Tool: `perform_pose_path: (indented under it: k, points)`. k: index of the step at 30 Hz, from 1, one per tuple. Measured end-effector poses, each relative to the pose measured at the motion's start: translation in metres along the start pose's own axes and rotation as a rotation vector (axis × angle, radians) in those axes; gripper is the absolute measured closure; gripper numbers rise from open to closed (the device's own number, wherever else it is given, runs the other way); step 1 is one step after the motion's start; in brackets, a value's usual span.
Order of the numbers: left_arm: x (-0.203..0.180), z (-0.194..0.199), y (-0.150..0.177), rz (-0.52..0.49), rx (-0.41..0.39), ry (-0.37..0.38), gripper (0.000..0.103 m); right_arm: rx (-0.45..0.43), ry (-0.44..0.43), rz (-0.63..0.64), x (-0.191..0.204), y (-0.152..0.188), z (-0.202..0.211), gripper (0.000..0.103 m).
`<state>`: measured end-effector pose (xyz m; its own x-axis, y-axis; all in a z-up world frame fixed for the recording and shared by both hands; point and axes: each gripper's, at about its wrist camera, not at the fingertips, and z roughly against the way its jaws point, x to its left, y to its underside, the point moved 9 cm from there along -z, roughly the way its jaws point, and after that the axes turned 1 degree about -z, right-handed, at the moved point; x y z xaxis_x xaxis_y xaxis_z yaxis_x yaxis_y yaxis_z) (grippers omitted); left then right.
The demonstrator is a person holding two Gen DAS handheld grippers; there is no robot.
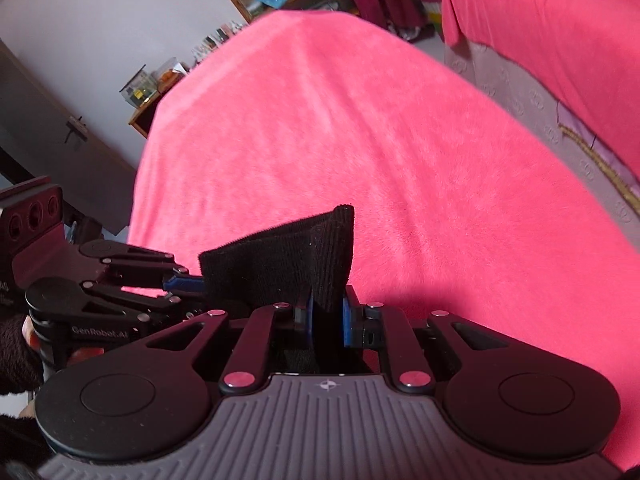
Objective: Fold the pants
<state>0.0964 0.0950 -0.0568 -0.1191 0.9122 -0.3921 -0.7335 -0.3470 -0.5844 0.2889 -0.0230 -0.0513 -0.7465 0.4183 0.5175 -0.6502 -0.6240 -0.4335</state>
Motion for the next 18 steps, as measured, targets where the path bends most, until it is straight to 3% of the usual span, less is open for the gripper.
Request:
perform_pose_path:
  k: [9, 18]
  points:
    - [-0.109, 0.063, 0.027, -0.181, -0.036, 0.184, 0.027, -0.055, 0.058, 0.028, 0.035, 0.054, 0.099, 0.087]
    - [-0.214, 0.067, 0.109, -0.372, 0.064, 0.346, 0.024, -0.074, 0.138, -0.037, 0.042, 0.157, 0.165, 0.087]
